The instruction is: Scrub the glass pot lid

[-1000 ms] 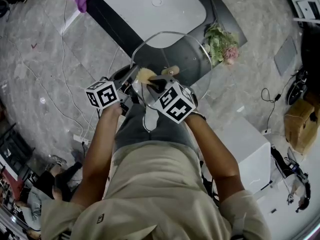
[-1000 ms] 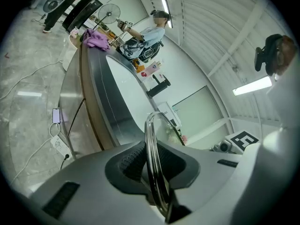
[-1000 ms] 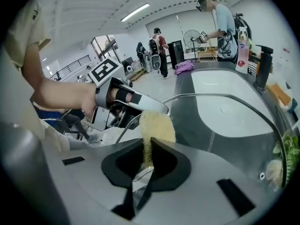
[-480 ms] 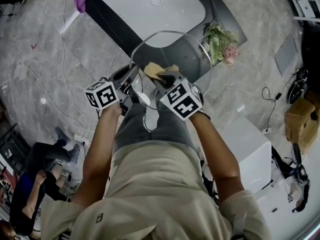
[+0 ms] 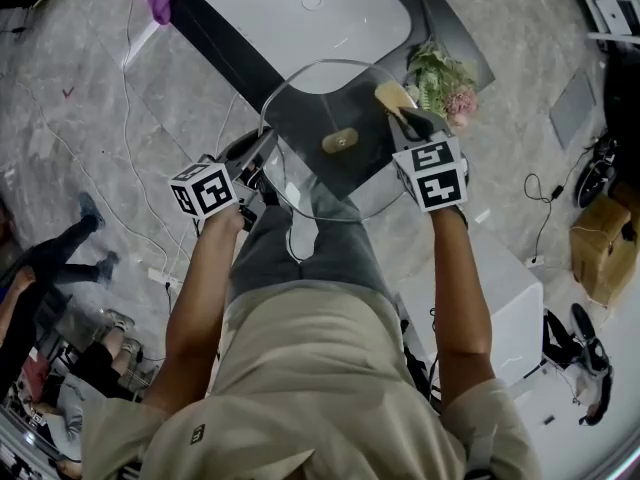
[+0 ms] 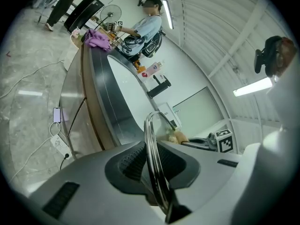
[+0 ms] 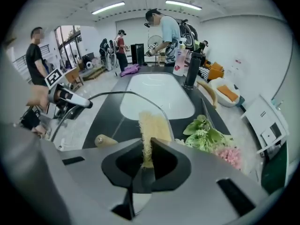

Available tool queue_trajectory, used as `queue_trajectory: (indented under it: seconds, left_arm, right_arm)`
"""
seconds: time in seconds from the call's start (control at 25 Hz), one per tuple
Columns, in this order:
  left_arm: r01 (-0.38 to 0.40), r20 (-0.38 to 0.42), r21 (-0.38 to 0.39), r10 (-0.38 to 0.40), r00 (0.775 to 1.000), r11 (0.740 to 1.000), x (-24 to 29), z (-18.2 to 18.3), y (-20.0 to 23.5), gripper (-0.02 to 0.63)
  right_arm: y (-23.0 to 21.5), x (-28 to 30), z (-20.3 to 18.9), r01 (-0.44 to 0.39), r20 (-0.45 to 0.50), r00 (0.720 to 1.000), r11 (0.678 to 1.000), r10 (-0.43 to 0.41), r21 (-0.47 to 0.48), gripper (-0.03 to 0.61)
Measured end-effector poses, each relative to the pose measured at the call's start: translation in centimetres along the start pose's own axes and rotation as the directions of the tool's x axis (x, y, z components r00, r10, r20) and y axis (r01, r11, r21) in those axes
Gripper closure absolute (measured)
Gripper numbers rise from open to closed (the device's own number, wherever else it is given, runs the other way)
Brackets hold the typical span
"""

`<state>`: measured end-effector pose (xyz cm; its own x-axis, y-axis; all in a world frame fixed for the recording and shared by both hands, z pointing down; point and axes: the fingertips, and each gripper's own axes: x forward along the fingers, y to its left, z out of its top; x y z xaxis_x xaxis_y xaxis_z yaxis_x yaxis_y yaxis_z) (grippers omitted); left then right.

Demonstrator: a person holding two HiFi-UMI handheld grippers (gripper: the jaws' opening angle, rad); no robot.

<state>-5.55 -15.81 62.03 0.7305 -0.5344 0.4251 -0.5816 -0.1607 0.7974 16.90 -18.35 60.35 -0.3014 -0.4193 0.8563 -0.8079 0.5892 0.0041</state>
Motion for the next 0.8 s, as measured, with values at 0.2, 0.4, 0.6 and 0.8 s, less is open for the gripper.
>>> queue_trajectory:
  seconds: [0.2,0.4,0.6,0.8]
  left_arm:
    - [0.000,0.003,0.004,0.000,1.000,1.000,0.0,0.1,-0.2,0.540]
    - [-0.003,0.009,0.002,0.003,1.000,1.000,0.0,0.1,-0.1,0.540]
    - [-0.007,0.017,0.001,0.007,1.000,1.000,0.0,0.1,-0.2,0.541]
    - [-0.013,0.041,-0.028,0.015,0.999,1.000,0.0,0.3,-0.2,0.543]
  right_arm:
    - [0.3,0.0,-0.2,-0.006,-0.001,1.000,1.000,0.006,-0.004,0.537]
    - [0.4,0.1,-0.2,-0.009,0.000,1.000,1.000,0.009,0.005,0.537]
    - [2.0,0.6,-0.3,-0.028,-0.015,1.000,1.000,0.028,-0.002,0.537]
    - [10.6,1.7,0.2,-0.199,-0.038,0.980,0.976,0.196,-0.094,0.537]
